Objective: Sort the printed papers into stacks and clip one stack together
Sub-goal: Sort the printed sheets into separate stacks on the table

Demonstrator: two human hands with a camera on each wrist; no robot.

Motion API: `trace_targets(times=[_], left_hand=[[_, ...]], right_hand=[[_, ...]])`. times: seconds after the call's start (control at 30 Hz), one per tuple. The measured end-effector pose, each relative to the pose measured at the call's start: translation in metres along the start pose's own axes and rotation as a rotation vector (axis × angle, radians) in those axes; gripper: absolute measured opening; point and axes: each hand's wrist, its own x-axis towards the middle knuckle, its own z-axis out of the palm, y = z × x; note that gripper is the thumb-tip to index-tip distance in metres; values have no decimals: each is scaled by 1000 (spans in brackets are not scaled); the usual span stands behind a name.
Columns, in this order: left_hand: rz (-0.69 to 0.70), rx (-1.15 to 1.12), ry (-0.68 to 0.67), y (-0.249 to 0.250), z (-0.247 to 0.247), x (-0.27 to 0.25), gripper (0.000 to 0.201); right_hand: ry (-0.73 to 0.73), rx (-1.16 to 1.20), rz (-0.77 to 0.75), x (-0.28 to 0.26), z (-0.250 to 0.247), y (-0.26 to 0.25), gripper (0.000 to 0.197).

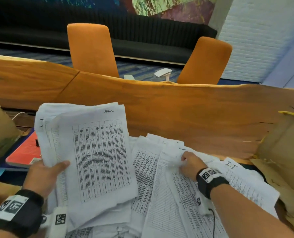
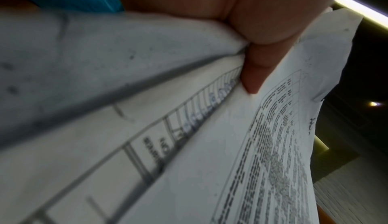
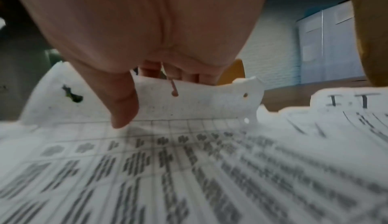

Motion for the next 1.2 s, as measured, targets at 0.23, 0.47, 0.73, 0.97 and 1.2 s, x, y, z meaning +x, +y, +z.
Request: trace_targets(times=[0.23,0.47,0.73,0.97,1.2], left_hand=[[36,-18,97,0,-26,-4,27],[46,-40,143,-6,-45,7,39],[-25,-64,117,-9,-44,21,16],[-14,-92,97,0,-34,13,26],[71,-60,9,31,-32,-2,17]], right_hand=[[-20,-363,-151,-10,21,-14,11],[4,-228,-237,16,-4,-64,4],[61,-533,-98,47,45,-87,36],[48,-377,-242,25,33,-80,28],[-23,-339,-278,-54,-50,-69,17]])
